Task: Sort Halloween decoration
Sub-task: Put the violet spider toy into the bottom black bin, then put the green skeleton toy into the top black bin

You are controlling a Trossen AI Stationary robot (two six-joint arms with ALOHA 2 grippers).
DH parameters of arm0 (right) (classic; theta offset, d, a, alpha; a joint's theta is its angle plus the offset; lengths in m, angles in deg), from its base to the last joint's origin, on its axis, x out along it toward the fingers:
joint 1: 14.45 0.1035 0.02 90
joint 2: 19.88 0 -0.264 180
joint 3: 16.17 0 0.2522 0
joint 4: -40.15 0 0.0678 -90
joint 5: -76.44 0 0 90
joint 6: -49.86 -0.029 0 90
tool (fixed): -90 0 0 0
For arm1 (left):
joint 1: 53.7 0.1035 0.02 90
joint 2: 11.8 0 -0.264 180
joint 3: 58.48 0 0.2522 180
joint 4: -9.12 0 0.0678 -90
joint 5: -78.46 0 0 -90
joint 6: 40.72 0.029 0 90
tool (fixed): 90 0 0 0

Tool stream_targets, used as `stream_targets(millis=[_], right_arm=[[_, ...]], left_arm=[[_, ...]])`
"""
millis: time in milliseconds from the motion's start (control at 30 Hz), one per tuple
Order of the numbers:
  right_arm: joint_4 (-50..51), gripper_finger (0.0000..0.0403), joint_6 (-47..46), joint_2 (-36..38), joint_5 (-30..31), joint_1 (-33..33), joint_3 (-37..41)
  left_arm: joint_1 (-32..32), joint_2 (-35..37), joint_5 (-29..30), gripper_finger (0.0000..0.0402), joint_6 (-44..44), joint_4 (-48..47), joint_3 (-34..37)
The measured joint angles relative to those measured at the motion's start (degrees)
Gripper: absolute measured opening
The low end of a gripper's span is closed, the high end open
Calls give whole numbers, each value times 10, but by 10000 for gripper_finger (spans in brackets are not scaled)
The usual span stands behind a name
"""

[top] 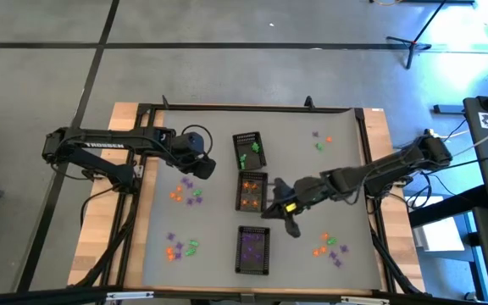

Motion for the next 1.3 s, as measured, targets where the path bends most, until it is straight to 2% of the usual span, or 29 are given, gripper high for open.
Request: stream_targets(millis=[233,467,567,733,933,1033,1167,1300], right_arm=[[-5,0,2,-60,-47,0,-34],[-8,1,-4,-98,-53,0,-51],[-12,7,-15,-109,-77,0,-58],[-14,32,-15,-118,-83,19,-63],[-27,84,3,-118,-84,42,-63],[7,107,9,-113,-85,40,-66],[157,118,21,-94,-39,23,-100],[275,114,30,-62,90,5,-111]], left_arm=[[0,0,0,124,0,0,0],[0,0,0,124,0,0,0],[0,0,0,124,0,0,0],[0,0,0,124,0,0,0],[0,0,0,124,0,0,0],[0,0,0,124,0,0,0],[0,0,0,124,0,0,0],[0,0,0,124,0,0,0]])
